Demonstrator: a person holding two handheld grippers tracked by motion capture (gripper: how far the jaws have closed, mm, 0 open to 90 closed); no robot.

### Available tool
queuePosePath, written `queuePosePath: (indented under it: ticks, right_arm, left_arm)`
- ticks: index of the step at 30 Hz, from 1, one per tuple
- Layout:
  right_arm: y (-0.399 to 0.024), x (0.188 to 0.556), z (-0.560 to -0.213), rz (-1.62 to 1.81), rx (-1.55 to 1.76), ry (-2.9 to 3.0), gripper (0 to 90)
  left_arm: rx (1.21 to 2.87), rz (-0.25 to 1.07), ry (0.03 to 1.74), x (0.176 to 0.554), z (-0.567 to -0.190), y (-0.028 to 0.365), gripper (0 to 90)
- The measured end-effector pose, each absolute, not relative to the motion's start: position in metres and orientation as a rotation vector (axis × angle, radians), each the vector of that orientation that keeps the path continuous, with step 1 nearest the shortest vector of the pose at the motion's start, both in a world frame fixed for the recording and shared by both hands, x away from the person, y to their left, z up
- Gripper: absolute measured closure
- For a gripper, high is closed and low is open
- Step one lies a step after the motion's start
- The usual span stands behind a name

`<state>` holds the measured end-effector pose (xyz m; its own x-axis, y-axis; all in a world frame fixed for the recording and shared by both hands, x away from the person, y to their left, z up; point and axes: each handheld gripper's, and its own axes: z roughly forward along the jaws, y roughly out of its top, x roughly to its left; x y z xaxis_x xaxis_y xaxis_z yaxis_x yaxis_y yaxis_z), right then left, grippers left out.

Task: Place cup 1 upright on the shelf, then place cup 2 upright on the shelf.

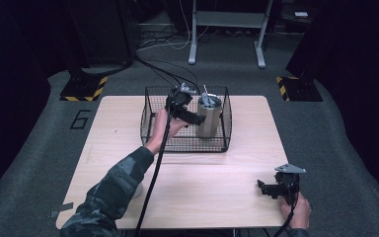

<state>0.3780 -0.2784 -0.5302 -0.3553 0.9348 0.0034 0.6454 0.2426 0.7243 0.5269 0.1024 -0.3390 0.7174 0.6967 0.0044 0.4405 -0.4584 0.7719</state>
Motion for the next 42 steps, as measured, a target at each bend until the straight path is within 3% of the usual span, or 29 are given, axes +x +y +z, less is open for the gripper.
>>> queuePosePath:
  ticks: [24,42]
  right_arm:
    - [-0.278,0.378,-0.53,0.895,1.443,2.093,0.0]
    - [-0.278,0.378,-0.53,0.895,1.442,2.092,0.0]
  left_arm:
    - [2.055,0.492,0.81,0.455,-0.325,0.178,0.1]
    - [2.033,0.576,0.847,0.405,-0.344,0.234,0.2]
